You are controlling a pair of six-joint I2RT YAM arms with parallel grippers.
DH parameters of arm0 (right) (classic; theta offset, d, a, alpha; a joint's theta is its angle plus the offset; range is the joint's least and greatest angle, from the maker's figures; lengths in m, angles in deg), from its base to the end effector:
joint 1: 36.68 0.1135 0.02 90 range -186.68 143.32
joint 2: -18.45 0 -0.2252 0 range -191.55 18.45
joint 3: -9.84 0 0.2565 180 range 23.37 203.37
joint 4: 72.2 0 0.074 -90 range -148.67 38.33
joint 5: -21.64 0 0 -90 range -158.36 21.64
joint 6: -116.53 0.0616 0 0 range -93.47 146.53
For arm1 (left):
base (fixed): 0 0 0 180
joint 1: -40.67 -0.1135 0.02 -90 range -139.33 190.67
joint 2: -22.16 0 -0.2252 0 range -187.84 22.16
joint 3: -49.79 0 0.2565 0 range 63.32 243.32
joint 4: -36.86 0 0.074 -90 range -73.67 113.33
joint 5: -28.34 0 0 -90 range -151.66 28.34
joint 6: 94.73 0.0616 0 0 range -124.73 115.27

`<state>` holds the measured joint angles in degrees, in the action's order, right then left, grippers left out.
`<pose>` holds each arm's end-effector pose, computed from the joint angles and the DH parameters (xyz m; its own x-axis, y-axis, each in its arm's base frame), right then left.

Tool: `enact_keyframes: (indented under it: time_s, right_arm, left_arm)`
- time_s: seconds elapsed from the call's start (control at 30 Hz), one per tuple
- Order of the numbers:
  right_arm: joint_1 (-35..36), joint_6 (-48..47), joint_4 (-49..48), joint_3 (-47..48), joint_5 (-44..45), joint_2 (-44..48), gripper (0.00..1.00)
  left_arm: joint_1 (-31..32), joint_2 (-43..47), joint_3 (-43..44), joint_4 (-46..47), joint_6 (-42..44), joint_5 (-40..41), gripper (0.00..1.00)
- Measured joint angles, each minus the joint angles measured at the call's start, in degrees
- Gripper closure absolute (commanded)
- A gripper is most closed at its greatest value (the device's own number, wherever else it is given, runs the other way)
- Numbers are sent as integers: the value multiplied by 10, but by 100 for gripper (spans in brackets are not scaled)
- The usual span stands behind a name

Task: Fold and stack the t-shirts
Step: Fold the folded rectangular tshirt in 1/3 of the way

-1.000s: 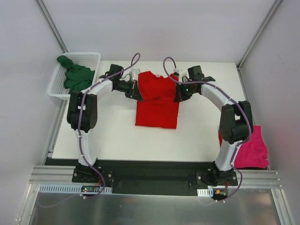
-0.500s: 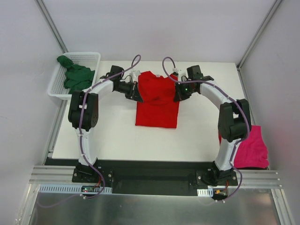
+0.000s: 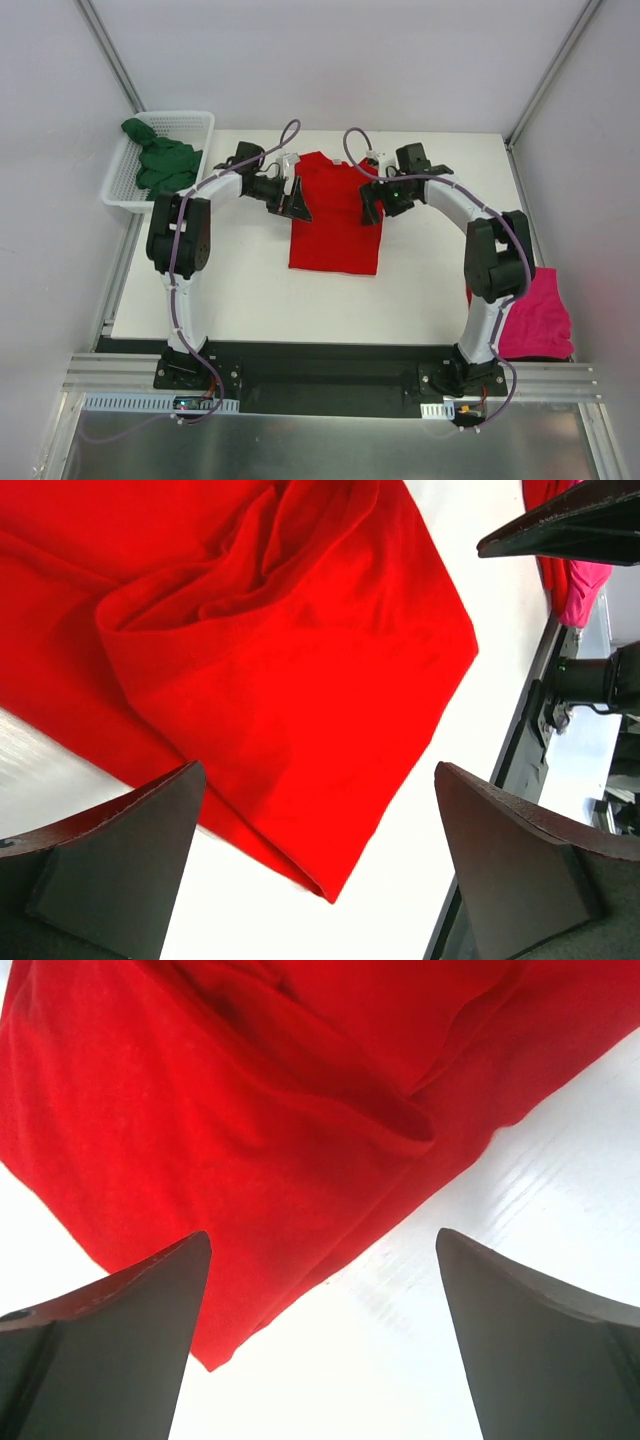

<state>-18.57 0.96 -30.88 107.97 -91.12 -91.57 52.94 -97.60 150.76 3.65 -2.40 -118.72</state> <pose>0.3979 0.1552 0.1675 -0.4679 -0.5718 -0.6740 -0.7857 0.6182 0.0210 0.4197 -0.1442 0.1417 -0.7441 0.1845 -0.6420 0.6512 0.4144 -0.6358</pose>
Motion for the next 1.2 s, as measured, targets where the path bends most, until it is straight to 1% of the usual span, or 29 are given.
enact_keyframes:
  time_s: [0.17,0.27,0.4,0.53,0.7,0.93,0.97,1.1,1.2]
  right_arm:
    - [20,0,-1,-30,-2,16,0]
    - [44,-13,3,-49,-1,28,0]
    - [77,-52,2,-82,3,54,0]
    - [95,-85,-2,-89,4,77,0]
    - [118,-118,-10,-89,0,88,0]
    - [189,-158,-6,-83,1,81,0]
    - [201,-166,-5,-81,5,79,3]
    - [242,-204,-5,-84,44,72,3]
    - [271,-247,-2,-95,97,67,4]
  left_arm:
    - [1,19,-43,1,2,-8,1]
    - [5,39,-73,-3,23,0,0]
    - [13,71,-109,-5,67,62,1]
    - [7,121,-154,-10,103,116,1]
    - [-44,201,-195,-12,108,150,1]
    - [-150,319,-262,-19,125,192,1]
    - [-160,335,-269,-23,134,203,1]
    - [-168,388,-292,-33,154,233,1]
    - [-168,416,-308,-37,156,243,1]
